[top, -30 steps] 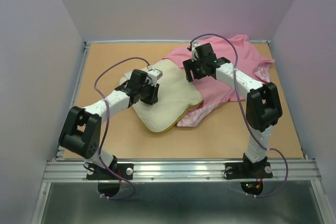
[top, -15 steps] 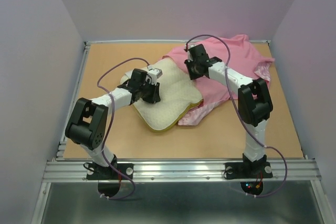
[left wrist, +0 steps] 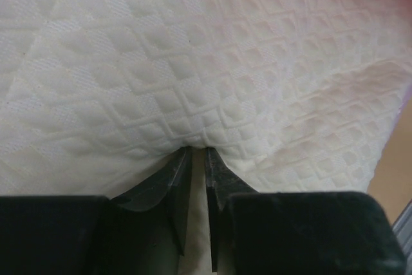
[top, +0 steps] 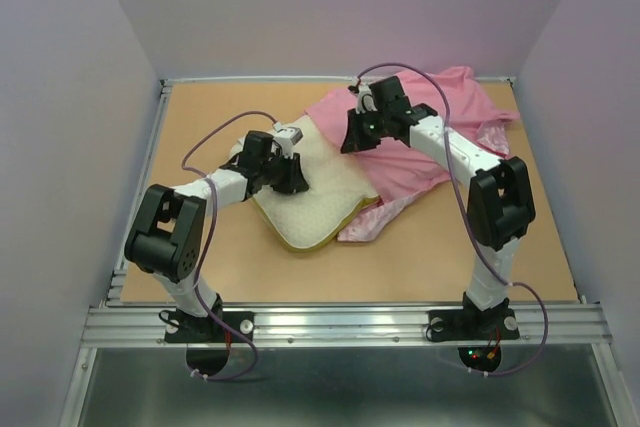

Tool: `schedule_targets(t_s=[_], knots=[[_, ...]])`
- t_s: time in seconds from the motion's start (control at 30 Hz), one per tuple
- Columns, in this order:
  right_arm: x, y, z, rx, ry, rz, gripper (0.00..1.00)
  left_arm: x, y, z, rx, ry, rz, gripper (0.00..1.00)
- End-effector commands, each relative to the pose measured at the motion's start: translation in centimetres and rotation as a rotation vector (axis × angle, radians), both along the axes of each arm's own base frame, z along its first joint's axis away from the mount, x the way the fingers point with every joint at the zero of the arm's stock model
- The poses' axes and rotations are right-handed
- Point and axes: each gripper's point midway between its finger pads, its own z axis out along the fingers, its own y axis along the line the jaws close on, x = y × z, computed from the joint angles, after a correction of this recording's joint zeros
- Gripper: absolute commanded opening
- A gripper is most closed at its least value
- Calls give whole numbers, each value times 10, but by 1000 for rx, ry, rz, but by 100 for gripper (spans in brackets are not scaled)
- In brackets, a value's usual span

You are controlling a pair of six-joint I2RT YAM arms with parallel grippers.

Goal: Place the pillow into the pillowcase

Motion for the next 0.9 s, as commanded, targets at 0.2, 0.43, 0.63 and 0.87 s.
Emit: schedule_targets(t_s=[0.2, 0.43, 0.63, 0.87], knots=[[-204, 127, 72, 430, 358, 634, 1, -4, -34, 38, -413, 92, -8, 11], [-138, 91, 45, 375, 282, 439, 1, -8, -24, 38, -441, 115, 36, 14], [-112, 58, 17, 304, 264, 298, 0, -23, 5, 44, -394, 131, 61, 56], [-111, 36, -18, 212, 274, 212, 0, -24, 70, 75, -184, 34, 65, 66]])
